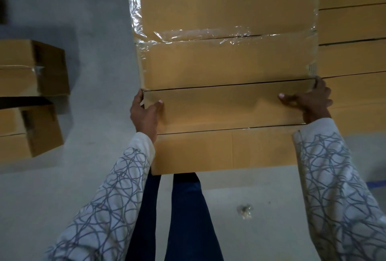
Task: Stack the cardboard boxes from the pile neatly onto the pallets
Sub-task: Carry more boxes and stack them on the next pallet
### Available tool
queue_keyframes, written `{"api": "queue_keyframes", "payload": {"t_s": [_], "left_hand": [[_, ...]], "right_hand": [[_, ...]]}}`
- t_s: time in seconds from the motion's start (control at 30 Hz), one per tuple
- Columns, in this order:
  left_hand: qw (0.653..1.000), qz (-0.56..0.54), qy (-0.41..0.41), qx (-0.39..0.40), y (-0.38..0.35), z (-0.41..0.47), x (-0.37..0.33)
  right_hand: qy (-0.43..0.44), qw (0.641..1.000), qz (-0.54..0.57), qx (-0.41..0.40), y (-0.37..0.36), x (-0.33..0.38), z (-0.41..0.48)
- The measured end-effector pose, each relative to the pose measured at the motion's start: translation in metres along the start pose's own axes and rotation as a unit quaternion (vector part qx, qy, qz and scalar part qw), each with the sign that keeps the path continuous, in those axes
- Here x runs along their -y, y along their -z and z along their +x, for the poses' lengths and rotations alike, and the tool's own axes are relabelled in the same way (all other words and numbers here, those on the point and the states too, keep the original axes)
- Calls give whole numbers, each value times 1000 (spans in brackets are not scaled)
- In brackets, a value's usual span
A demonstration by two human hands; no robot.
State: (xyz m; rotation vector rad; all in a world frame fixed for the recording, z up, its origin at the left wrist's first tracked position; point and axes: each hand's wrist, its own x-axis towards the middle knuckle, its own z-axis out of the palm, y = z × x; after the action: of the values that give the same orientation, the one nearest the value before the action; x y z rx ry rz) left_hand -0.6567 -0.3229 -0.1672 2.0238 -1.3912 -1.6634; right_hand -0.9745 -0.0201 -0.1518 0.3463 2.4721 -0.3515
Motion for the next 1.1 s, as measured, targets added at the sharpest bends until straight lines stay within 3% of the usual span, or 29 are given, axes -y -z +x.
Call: {"api": "queue_keyframes", "payload": {"t_s": [0.4, 0.7, 1.1], "left_hand": [[998, 38, -37, -24, -5, 6, 8], [990, 64, -75, -101, -22, -5, 10], [991, 52, -76, -94, -20, -1, 12]], "right_hand": [[11, 999, 31, -31, -12, -2, 1], [5, 995, 84, -50, -15, -4, 2], [-5, 982, 171, -82, -23, -3, 9]]}}
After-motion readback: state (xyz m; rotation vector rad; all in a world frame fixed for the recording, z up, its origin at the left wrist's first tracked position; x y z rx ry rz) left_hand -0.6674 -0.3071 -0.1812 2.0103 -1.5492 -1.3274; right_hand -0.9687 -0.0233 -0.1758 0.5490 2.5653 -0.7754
